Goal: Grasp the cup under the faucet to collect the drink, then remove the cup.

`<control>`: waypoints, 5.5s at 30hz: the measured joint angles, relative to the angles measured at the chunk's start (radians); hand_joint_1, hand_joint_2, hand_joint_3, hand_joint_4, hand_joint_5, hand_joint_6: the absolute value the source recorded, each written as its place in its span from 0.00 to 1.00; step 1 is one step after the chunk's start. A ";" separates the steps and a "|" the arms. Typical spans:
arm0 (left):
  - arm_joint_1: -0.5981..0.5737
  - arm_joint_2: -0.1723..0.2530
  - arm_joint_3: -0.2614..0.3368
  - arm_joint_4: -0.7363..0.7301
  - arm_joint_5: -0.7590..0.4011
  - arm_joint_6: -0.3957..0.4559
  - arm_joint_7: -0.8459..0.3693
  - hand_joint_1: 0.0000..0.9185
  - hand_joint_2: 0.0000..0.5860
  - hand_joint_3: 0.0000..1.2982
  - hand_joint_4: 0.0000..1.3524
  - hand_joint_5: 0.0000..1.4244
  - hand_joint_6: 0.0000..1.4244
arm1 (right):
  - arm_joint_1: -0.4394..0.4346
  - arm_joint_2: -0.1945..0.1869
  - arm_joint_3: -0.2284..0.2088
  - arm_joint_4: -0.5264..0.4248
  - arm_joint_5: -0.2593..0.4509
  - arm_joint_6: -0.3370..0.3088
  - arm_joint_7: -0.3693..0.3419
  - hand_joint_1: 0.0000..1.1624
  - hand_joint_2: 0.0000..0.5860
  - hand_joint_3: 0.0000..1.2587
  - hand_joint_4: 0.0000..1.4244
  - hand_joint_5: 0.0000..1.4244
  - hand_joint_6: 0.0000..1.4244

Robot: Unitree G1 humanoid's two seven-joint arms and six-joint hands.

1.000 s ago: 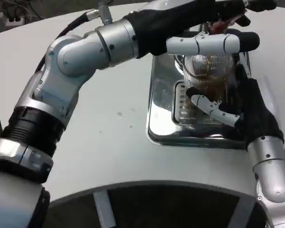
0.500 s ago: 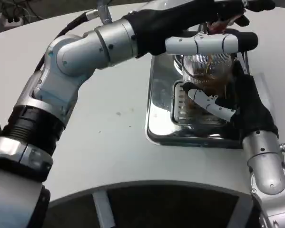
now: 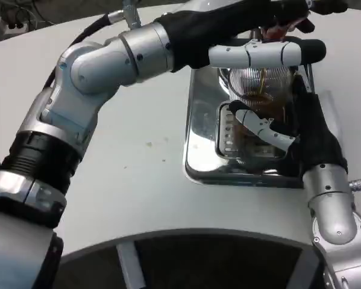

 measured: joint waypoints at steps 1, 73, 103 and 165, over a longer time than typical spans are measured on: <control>-0.001 0.000 0.000 0.001 0.000 -0.001 0.000 0.00 0.28 0.10 0.05 0.12 0.11 | 0.000 0.000 0.001 0.002 0.000 -0.002 -0.002 0.64 0.34 0.00 0.00 0.00 0.00; 0.023 0.041 0.055 0.017 -0.007 -0.088 0.028 0.00 0.25 0.10 0.08 0.15 0.11 | -0.107 0.154 0.093 0.322 -0.138 -0.215 -0.477 0.74 0.43 0.41 0.42 0.46 0.36; 0.062 0.029 0.188 -0.091 -0.084 -0.111 0.042 0.00 0.23 0.12 0.13 0.19 0.14 | -0.087 0.162 0.088 0.267 -0.170 -0.220 -0.500 0.76 0.40 0.42 0.43 0.50 0.40; 0.741 0.158 0.436 -0.801 -0.279 0.202 0.108 0.00 0.25 0.16 0.17 0.22 0.17 | 0.283 0.120 0.064 -0.202 -0.200 -0.156 -0.362 0.81 0.33 0.51 0.50 0.60 0.53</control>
